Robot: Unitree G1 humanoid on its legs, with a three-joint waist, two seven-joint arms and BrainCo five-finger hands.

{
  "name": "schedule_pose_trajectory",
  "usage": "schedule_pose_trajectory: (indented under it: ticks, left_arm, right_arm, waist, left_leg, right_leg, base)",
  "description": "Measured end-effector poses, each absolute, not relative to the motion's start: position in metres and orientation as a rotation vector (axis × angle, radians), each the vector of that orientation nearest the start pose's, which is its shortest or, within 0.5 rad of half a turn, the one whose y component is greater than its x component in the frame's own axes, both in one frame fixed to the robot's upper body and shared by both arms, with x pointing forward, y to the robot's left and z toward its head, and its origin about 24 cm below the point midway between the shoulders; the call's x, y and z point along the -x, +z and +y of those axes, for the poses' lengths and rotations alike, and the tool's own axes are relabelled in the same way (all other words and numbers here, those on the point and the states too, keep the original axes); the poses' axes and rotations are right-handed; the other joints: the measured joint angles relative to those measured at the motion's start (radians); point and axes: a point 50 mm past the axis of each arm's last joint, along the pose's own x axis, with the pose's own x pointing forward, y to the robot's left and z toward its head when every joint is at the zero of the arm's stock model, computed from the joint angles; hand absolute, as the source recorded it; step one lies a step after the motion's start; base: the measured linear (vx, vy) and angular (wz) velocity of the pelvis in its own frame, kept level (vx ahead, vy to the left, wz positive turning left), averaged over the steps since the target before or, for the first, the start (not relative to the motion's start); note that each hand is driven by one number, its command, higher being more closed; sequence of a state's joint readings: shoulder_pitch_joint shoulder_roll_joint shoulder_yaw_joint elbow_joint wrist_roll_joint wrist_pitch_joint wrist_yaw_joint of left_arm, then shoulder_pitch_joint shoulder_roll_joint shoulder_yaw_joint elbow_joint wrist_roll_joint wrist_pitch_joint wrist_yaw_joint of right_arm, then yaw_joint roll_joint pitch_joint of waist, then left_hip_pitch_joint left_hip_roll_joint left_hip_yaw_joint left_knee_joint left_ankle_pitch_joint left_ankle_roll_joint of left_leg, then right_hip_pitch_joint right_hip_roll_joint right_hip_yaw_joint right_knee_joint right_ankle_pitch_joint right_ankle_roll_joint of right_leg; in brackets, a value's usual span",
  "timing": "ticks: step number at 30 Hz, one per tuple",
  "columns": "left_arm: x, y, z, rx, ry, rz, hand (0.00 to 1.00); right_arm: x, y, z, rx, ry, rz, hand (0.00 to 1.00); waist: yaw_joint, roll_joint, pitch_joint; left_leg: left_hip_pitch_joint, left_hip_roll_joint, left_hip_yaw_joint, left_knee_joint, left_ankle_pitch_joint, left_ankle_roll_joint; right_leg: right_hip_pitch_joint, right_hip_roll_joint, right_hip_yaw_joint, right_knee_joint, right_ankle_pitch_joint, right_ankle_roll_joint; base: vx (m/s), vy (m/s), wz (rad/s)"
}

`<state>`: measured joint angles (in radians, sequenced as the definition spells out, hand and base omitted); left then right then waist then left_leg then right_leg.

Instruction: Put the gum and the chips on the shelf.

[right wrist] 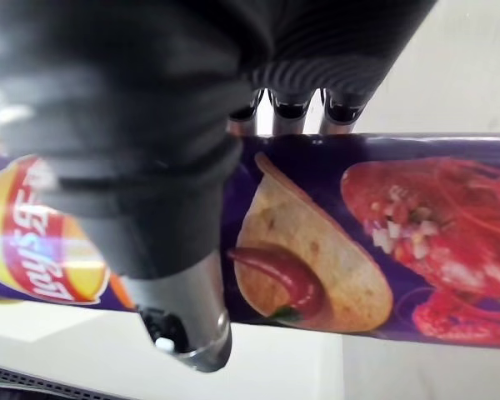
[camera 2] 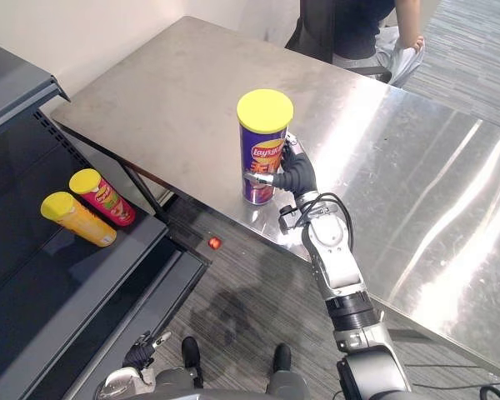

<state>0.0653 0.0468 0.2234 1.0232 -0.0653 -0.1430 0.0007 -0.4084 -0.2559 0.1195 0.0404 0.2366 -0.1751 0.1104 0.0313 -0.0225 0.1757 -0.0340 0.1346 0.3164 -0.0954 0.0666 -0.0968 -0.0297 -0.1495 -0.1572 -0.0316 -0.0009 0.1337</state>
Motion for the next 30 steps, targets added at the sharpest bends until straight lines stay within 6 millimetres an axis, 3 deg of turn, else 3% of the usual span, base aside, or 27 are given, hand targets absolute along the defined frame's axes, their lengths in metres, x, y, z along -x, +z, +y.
schedule_pose_trajectory:
  ticks: [6,13,18,23,30]
  left_arm:
    - [-0.114,-0.151,0.201,0.110,0.288,0.923,0.00]
    - [-0.111,-0.151,0.205,0.110,0.314,0.926,0.00]
    - [-0.106,-0.152,0.207,0.098,0.329,0.940,0.00]
    - [-0.105,-0.152,0.207,0.075,0.318,0.945,0.00]
    - [-0.094,-0.154,0.209,0.063,0.322,0.970,0.00]
  right_arm:
    - [-0.304,0.165,-0.141,0.042,0.282,-0.532,1.00]
    - [-0.282,0.176,-0.185,-0.005,0.053,-0.623,1.00]
    - [-0.266,0.172,-0.202,-0.017,-0.027,-0.641,1.00]
    - [-0.251,0.164,-0.211,-0.005,-0.060,-0.627,1.00]
    - [-0.241,0.144,-0.216,-0.031,-0.098,-0.557,1.00]
  waist:
    - [-0.001,-0.004,-0.002]
    - [-0.009,-0.027,-0.021]
    - [-0.031,-0.033,-0.035]
    - [-0.033,-0.033,-0.045]
    - [-0.055,-0.042,-0.090]
  left_leg:
    - [0.001,0.004,0.000,0.000,0.006,0.000]
    - [0.004,0.005,0.004,0.000,0.007,0.000]
    - [0.009,0.007,0.014,0.000,0.008,0.000]
    - [0.020,0.008,0.031,-0.007,0.007,-0.001]
    - [0.022,0.007,0.037,-0.006,0.007,-0.001]
  right_leg:
    - [0.000,0.004,0.002,0.000,0.004,0.000]
    - [0.001,0.005,0.005,-0.003,0.008,0.000]
    - [0.009,0.007,0.013,-0.021,0.022,-0.001]
    - [0.004,0.008,0.030,-0.020,0.023,-0.001]
    - [0.000,0.008,0.038,-0.019,0.023,0.000]
  base:
    - [0.00,0.000,0.00]
    - [0.00,-0.001,0.00]
    - [-0.01,-0.004,-0.04]
    - [-0.03,-0.007,-0.11]
    - [0.00,-0.001,-0.02]
